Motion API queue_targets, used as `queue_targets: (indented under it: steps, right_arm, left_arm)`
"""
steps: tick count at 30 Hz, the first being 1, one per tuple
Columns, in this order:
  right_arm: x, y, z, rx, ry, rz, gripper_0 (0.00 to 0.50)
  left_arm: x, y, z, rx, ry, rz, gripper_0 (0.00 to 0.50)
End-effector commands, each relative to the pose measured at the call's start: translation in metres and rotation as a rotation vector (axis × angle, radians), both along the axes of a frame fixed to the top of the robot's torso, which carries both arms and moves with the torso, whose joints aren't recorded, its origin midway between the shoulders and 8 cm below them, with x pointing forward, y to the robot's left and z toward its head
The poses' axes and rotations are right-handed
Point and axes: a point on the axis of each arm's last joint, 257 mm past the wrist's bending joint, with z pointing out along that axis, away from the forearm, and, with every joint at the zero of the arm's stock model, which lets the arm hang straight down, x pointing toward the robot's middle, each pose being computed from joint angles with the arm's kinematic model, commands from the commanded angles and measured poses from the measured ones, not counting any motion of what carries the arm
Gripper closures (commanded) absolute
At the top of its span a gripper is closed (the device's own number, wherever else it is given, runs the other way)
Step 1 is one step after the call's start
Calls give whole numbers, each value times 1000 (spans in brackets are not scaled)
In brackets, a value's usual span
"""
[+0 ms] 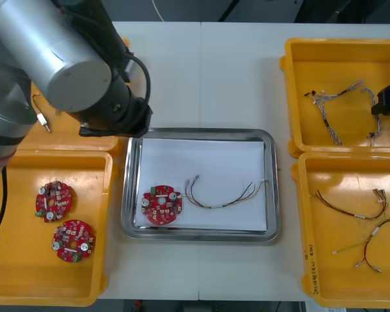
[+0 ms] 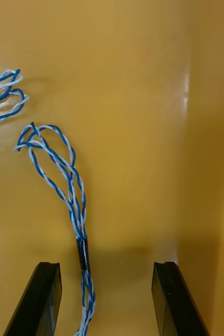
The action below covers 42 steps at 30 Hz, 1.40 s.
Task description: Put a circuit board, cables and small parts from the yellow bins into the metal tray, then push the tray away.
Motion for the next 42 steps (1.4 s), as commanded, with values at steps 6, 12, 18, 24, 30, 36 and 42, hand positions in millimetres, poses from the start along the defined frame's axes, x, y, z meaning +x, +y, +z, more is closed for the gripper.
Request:
queue_targets:
  steps: [6, 12, 18, 24, 30, 36, 42]
  right_arm:
    - [5, 7, -2, 8, -15, 4, 0]
    - [-2, 5, -15, 17, -1, -3, 0]
    - [-4, 6, -26, 25, 2, -10, 0]
    - [-6, 7, -29, 33, 9, -9, 18]
    - [-4, 13, -29, 58, 0, -7, 500]
    - [-2, 14, -23, 51, -4, 3, 500]
    - [-4, 7, 8, -19, 17, 39, 500]
  left_arm:
    - [6, -51, -29, -17, 13, -18, 497]
    - [9, -48, -52, -3, 53, 1, 498]
    - [18, -46, -74, -4, 73, 25, 497]
    - [20, -44, -84, -1, 86, 33, 497]
    - [19, -39, -96, 15, 92, 42, 498]
    - [17, -37, -104, 15, 94, 38, 494]
    - [15, -37, -108, 24, 98, 39, 365]
